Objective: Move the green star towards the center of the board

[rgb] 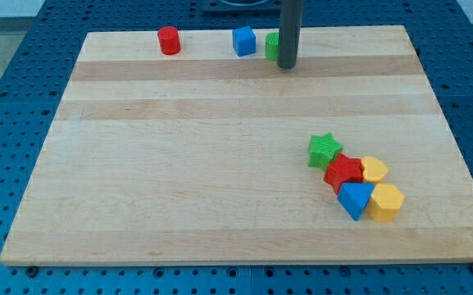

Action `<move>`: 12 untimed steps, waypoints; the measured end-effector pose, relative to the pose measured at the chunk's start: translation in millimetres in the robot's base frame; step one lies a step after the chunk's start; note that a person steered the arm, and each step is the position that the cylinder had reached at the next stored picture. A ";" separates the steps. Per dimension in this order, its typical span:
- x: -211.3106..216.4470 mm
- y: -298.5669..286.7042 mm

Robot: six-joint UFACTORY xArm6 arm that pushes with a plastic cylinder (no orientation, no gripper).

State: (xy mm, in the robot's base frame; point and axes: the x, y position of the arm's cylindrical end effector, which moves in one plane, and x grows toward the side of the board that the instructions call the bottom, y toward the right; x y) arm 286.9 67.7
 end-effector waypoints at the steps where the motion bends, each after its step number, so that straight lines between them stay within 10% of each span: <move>1: 15.0 30.2; 6: 155.6 139.2; 12: 212.0 -25.0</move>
State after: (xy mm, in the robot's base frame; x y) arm 498.9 42.7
